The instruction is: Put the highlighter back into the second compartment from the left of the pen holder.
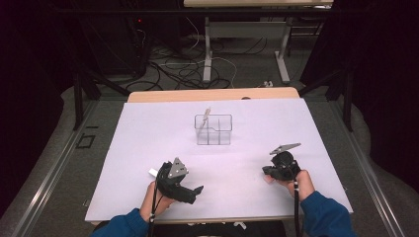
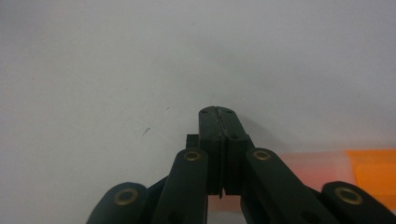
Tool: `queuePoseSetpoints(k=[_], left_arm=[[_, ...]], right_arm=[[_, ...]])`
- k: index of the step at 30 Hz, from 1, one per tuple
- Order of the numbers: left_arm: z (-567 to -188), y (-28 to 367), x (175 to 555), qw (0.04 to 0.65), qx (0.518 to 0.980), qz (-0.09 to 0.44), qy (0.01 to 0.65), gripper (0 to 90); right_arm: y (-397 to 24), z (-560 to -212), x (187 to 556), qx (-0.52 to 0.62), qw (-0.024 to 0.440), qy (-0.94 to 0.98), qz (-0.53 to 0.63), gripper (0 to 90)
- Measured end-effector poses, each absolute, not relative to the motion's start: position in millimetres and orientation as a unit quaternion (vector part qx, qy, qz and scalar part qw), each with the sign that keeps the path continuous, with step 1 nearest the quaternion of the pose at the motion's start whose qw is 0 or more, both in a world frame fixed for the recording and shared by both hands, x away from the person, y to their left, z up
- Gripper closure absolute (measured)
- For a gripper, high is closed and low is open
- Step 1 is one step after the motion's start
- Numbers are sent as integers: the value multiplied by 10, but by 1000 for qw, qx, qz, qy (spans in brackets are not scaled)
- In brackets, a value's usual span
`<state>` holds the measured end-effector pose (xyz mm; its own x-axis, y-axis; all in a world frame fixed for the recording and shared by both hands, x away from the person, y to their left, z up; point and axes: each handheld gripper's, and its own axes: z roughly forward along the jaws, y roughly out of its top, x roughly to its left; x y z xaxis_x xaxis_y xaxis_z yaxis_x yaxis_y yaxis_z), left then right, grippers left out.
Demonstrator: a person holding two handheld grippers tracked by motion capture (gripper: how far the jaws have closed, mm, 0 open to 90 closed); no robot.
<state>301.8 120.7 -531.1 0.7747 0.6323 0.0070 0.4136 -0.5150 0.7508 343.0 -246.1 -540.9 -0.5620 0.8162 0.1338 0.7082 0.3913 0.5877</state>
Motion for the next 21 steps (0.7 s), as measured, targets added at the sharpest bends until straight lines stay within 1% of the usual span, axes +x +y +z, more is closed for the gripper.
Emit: queuePoseSetpoints(k=[21], left_arm=[[-5309,1201,3016,388,859,139,305,6]], right_arm=[[-2728,-5390,3174,483,98,820,291,900]])
